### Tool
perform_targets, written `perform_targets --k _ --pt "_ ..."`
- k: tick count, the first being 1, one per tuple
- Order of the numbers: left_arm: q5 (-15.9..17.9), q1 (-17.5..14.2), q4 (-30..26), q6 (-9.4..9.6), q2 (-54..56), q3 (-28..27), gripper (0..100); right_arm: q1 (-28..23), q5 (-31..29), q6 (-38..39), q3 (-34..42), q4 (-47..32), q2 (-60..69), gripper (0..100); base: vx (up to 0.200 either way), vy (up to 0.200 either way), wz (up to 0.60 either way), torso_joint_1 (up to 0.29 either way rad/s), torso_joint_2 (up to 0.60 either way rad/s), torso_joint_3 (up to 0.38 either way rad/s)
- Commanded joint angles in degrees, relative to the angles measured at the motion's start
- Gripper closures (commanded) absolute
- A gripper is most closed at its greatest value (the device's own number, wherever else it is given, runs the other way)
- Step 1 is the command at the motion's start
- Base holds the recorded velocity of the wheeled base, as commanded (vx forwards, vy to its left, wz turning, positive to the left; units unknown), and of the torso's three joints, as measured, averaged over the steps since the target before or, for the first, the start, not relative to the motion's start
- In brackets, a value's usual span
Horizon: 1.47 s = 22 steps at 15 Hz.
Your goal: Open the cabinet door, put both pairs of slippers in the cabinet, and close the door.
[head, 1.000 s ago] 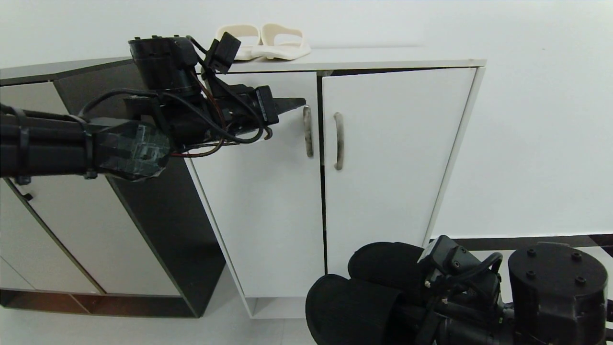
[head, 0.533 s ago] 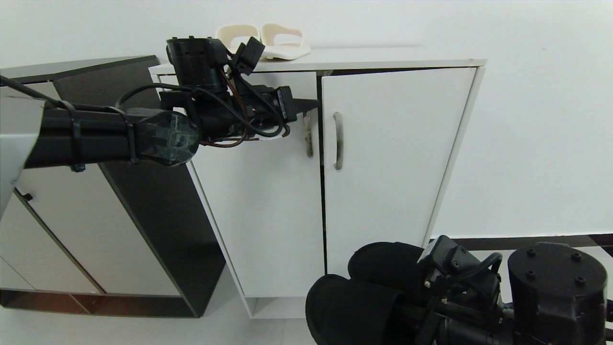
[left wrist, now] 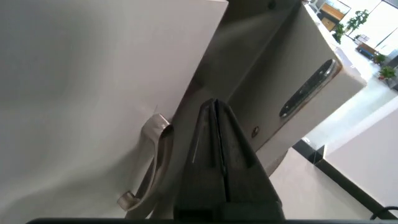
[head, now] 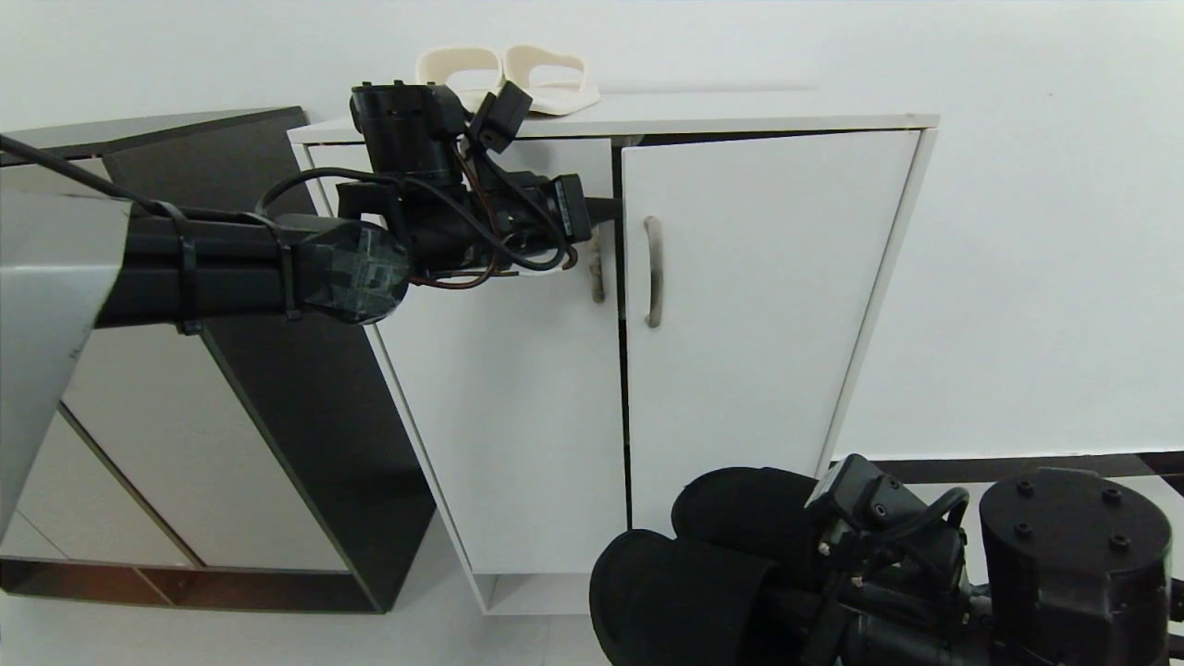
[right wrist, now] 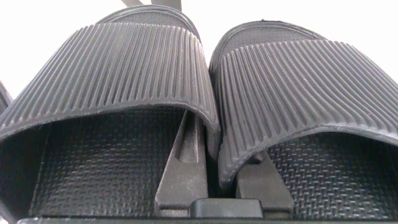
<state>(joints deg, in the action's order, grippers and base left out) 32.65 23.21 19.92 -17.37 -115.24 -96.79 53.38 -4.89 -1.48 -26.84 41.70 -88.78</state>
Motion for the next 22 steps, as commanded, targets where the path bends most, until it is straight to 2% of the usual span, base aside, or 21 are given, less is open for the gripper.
perform_targets --k 1,5,7,10,11,13,15,18,21,22 --pt "-0.4 0.0 0.0 -0.03 -0.2 -0.1 100 0.1 0.0 0.0 -0.1 -0.1 -0.2 100 0.0 0.0 0.0 0.0 0.0 0.0" --pt "-0.4 0.5 0.0 -0.03 0.0 0.0 100 1.9 -0.7 0.1 -0.5 -0.1 -1.0 100 -0.2 0.0 0.0 0.002 0.0 0.002" --pt "-0.5 3.2 0.1 -0.03 1.2 1.5 100 3.4 -3.4 0.4 -0.8 -0.2 -1.3 100 -0.2 0.0 0.0 0.002 0.0 0.005" --pt "-0.5 6.8 0.2 0.06 1.6 2.2 100 3.7 -4.0 0.7 -1.6 -0.1 -2.0 100 -0.2 0.0 0.0 0.005 0.0 0.004" --pt "-0.5 7.1 0.2 0.06 1.6 2.2 100 3.7 -4.2 1.2 -1.8 -0.1 -2.1 100 -0.2 0.0 0.0 0.002 0.0 0.002" --pt "-0.7 6.4 0.4 0.15 2.3 3.3 100 3.7 -8.3 3.7 -4.1 -0.1 -3.8 100 -0.2 0.0 0.0 0.005 0.0 0.002" --pt "-6.0 4.3 2.1 1.11 6.3 9.3 100 3.7 -14.0 5.5 -7.5 -0.1 -7.2 100 -0.1 0.0 0.0 0.001 0.0 0.001" --pt "-18.0 2.5 10.1 2.08 19.6 26.8 100 3.0 -25.6 9.4 -17.2 -0.3 -14.3 100 0.0 0.0 0.0 0.0 0.0 0.0" --pt "-28.3 0.3 9.7 7.09 35.8 43.2 100 -2.9 -31.7 9.5 -29.0 -2.2 -21.5 100 0.0 0.0 0.0 0.0 0.0 0.0" --pt "-29.9 0.0 9.4 7.79 37.8 45.1 100 -3.8 -31.9 9.5 -30.4 -3.1 -22.1 100 0.0 0.0 0.0 0.0 0.0 0.0"
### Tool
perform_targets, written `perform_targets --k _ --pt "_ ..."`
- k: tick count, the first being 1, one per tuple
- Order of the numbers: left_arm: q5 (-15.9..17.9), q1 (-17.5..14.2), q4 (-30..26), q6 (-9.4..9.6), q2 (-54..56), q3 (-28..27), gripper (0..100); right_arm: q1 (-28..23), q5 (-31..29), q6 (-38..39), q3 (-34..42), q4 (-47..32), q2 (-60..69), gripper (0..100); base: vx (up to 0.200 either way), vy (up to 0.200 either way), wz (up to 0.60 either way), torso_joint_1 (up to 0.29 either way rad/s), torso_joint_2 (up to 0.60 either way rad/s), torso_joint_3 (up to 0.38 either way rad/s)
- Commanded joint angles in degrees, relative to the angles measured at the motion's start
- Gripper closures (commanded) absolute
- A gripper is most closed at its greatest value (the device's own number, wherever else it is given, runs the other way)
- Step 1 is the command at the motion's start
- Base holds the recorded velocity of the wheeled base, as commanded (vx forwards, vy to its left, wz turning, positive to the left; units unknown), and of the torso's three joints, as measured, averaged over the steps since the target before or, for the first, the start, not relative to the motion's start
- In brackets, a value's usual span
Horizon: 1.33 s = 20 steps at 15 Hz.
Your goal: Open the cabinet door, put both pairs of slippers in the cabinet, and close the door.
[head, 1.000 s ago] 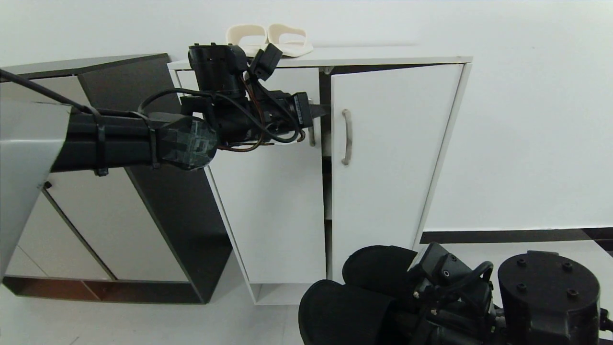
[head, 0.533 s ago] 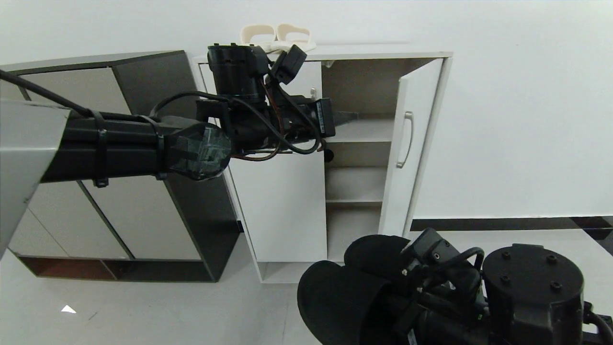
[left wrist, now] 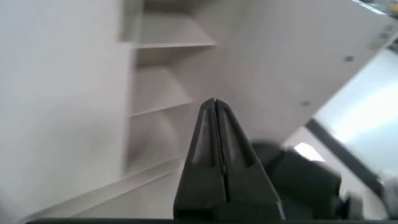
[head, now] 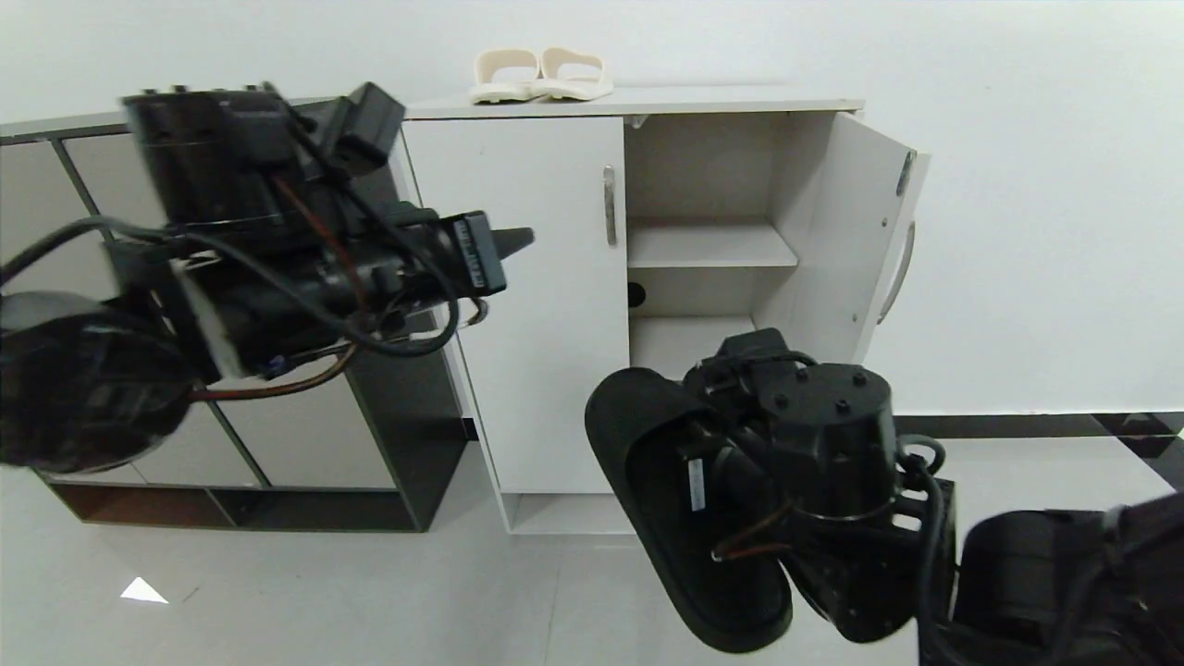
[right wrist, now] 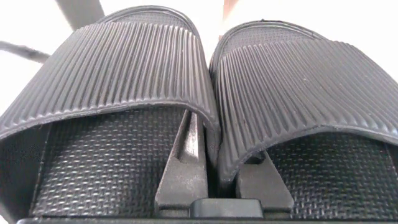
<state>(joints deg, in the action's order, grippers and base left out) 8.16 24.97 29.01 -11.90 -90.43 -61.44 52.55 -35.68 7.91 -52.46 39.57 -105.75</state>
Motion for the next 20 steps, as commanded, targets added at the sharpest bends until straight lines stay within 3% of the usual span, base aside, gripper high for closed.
perform_targets --k 1,2,3,4,5,6,8,9,11,12,17,18,20 --pt "-5.4 -1.8 0.3 2.32 13.0 9.8 100 -3.0 -1.1 0.1 -4.8 -1.0 -5.2 100 0.0 0.0 0.0 0.0 0.0 0.0" --pt "-20.5 -2.0 -7.4 6.98 28.1 19.8 100 -7.0 -1.5 0.2 -12.4 -7.4 -7.4 100 0.0 0.0 0.0 0.0 0.0 0.0" --pt "-23.2 -2.0 -10.6 7.24 34.1 22.3 100 -8.1 -1.6 0.2 -14.7 -9.2 -8.5 100 0.0 0.0 0.0 0.0 0.0 0.0" --pt "-23.5 -2.0 -15.4 7.42 40.7 25.1 100 -9.0 -1.9 0.2 -16.9 -10.0 -10.0 100 0.0 0.0 0.0 0.0 0.0 0.0" --pt "-24.1 -2.0 -22.1 9.0 47.4 28.7 100 -9.8 -3.6 0.1 -19.4 -10.1 -11.8 100 0.0 0.0 0.0 0.0 0.0 0.0" --pt "-26.3 -2.6 -26.0 9.35 52.3 30.5 100 -10.4 -4.4 0.1 -20.8 -10.0 -13.2 100 0.0 0.0 0.0 0.0 0.0 0.0" --pt "-35.8 -8.0 -28.4 9.09 61.8 32.7 100 -11.6 -5.5 0.2 -22.2 -9.9 -15.3 100 0.0 0.0 0.0 0.0 0.0 0.0" --pt "-37.4 -10.7 -28.7 9.09 65.5 35.1 100 -12.4 -5.5 0.4 -22.9 -9.8 -15.9 100 0.0 0.0 0.0 0.0 0.0 0.0" --pt "-37.2 -22.9 -29.5 9.17 71.0 42.5 100 -13.7 -6.0 2.2 -23.5 -9.9 -17.4 100 0.0 0.0 0.0 0.0 0.0 0.0" --pt "-36.7 -24.8 -29.5 9.17 73.4 45.5 100 -14.3 -6.9 2.3 -23.4 -9.9 -17.8 100 0.0 0.0 0.0 0.0 0.0 0.0" --pt "-35.8 -27.0 -30.7 10.14 86.0 56.7 100 -16.5 -7.5 2.9 -21.5 -9.7 -17.6 100 0.0 0.0 0.0 0.0 0.0 0.0" --pt "-34.8 -26.8 -30.7 10.32 87.5 57.8 100 -16.5 -7.5 3.0 -20.8 -9.7 -17.6 100 0.0 0.0 0.0 0.0 0.0 0.0" --pt "-29.5 -25.1 -29.7 10.93 90.4 59.9 100 -16.6 -7.4 3.1 -17.9 -8.5 -16.6 100 0.0 0.0 0.0 0.0 0.0 0.0"
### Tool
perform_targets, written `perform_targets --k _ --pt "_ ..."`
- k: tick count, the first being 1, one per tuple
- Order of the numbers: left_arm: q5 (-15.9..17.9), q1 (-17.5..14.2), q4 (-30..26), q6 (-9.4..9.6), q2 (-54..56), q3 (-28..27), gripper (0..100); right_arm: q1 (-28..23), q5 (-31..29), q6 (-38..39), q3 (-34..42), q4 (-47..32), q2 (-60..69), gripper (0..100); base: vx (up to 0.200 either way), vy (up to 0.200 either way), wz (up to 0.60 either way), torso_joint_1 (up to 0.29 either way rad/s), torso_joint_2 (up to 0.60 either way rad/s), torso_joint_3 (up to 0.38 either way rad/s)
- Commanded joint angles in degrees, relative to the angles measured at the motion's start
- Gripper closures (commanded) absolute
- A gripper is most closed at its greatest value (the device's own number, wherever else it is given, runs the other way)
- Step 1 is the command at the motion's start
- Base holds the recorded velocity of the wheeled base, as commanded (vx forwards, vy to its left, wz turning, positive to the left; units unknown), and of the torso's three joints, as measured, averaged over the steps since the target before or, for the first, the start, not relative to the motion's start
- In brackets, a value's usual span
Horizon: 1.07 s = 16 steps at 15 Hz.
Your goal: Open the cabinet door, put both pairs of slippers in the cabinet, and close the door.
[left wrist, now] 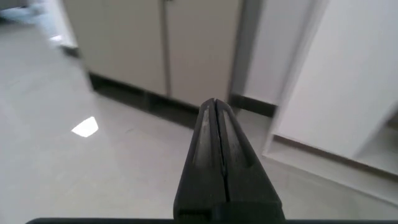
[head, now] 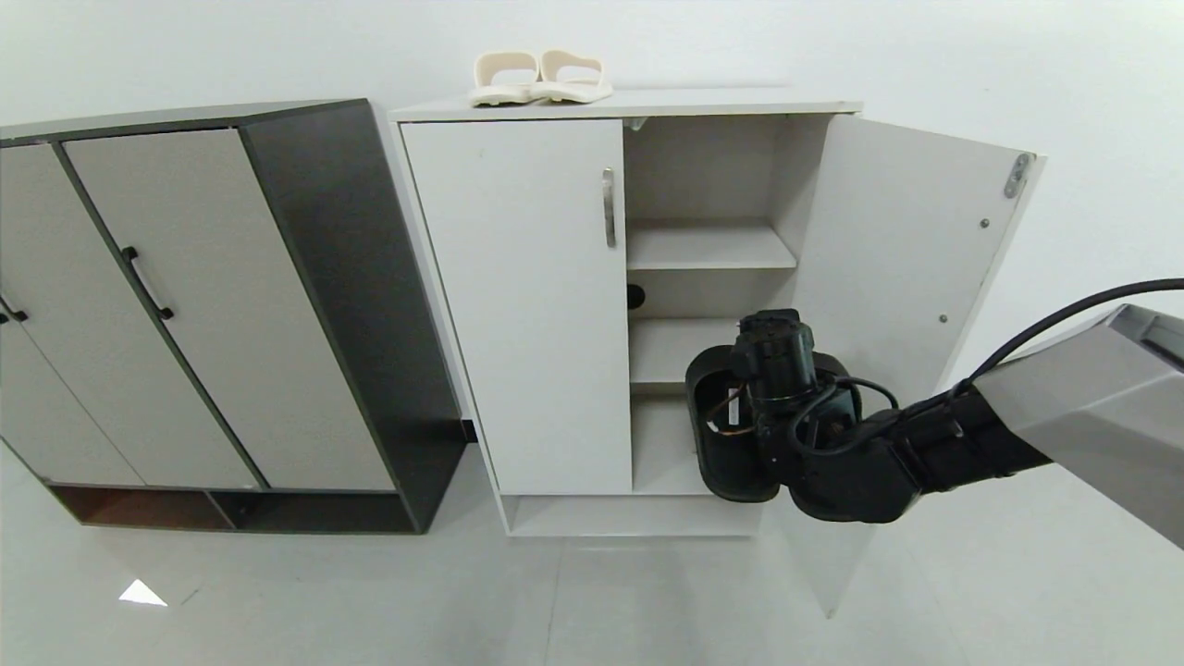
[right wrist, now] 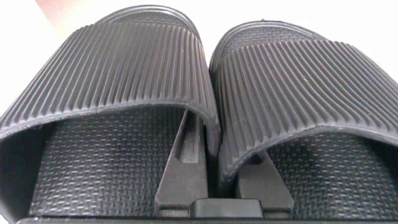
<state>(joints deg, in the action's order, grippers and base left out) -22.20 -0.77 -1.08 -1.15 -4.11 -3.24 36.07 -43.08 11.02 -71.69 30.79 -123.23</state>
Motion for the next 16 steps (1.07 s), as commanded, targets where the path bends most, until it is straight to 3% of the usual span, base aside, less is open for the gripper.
perform_targets --k 1,2,3,4,5,9,13,16 --pt "4.0 0.7 1.1 0.71 4.1 2.0 100 -0.3 0.0 0.1 2.7 1.4 1.4 100 0.0 0.0 0.0 0.0 0.0 0.0" --pt "8.8 0.7 2.1 2.46 4.1 2.5 100 -0.5 0.3 0.0 3.9 2.4 2.0 100 0.0 0.0 0.0 0.0 0.0 0.0" --pt "16.0 0.7 3.9 3.52 4.1 3.0 100 -0.8 0.5 0.1 5.2 3.5 2.8 100 0.0 0.0 0.0 0.0 0.0 0.0" --pt "23.2 0.7 4.0 3.43 4.1 3.2 100 -1.2 0.6 0.1 6.7 4.3 3.6 100 0.0 0.0 0.0 0.0 0.0 0.0" --pt "28.0 0.8 0.1 4.57 3.8 2.9 100 -1.8 1.3 0.0 8.9 5.4 4.7 100 0.0 0.0 0.0 0.0 0.0 0.0" --pt "27.2 0.7 1.4 5.89 4.1 3.2 100 -5.8 3.9 0.0 16.4 11.5 7.1 100 0.0 0.0 0.0 0.0 0.0 0.0" --pt "27.0 0.8 1.4 5.01 4.1 3.2 100 -8.8 7.4 -0.1 18.7 13.0 7.5 100 0.0 0.0 0.0 0.0 0.0 0.0" --pt "27.0 0.7 1.4 4.57 4.1 3.2 100 -8.3 7.7 -0.1 18.3 13.2 7.5 100 0.0 0.0 0.0 0.0 0.0 0.0"
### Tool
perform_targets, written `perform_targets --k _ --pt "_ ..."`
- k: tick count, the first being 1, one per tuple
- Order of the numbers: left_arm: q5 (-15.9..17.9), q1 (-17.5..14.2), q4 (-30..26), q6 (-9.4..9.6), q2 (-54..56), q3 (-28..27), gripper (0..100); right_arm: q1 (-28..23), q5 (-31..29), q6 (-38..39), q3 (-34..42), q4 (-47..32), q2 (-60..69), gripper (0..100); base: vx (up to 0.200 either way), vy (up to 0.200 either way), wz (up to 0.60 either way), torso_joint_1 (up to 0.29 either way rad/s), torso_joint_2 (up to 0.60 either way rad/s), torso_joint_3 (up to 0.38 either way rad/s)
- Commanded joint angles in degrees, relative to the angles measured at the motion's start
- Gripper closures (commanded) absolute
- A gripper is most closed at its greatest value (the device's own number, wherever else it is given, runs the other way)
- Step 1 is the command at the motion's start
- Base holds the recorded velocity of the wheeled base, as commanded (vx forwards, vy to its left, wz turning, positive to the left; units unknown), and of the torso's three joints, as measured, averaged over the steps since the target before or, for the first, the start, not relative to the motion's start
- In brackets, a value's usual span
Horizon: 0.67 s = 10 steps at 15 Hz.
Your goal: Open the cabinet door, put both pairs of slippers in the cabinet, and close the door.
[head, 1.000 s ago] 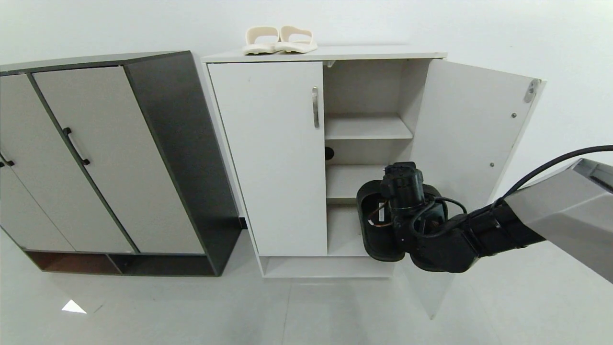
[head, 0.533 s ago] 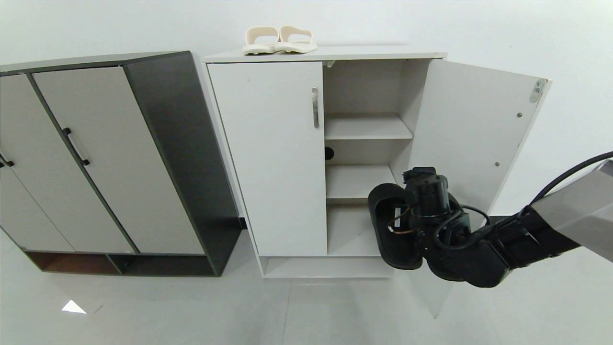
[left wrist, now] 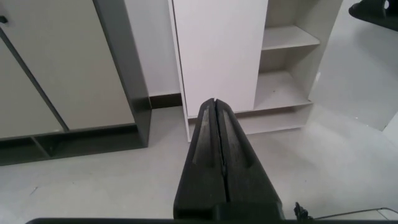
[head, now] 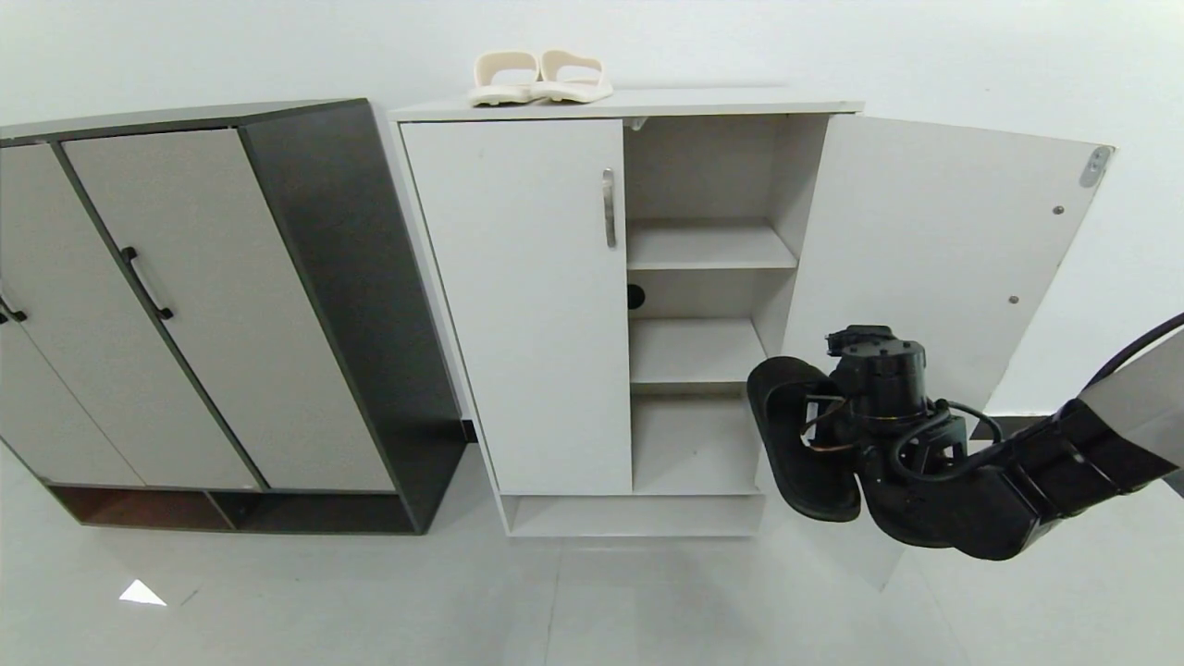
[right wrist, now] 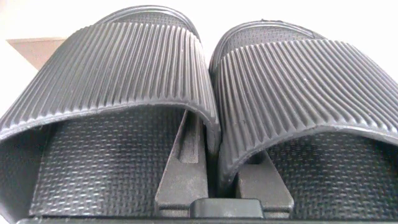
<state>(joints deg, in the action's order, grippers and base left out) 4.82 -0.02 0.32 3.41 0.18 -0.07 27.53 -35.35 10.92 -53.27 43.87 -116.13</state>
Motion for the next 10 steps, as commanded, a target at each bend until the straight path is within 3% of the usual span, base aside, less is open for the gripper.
perform_targets --k 1,6,10 --pt "-0.1 -0.1 -0.1 -0.25 -0.2 0.0 100 1.7 1.5 0.0 0.0 0.5 0.5 100 0.0 0.0 0.0 0.0 0.0 0.0" --pt "-0.1 -0.1 -0.1 -0.43 -0.2 0.0 100 8.4 7.2 0.0 -1.9 1.0 0.4 100 0.0 0.0 0.0 0.0 0.0 0.0" --pt "-0.1 -0.1 -0.1 -0.43 -0.2 0.0 100 13.7 7.2 0.2 -4.3 -0.1 -0.9 100 0.0 -0.2 0.0 0.005 0.0 0.001"
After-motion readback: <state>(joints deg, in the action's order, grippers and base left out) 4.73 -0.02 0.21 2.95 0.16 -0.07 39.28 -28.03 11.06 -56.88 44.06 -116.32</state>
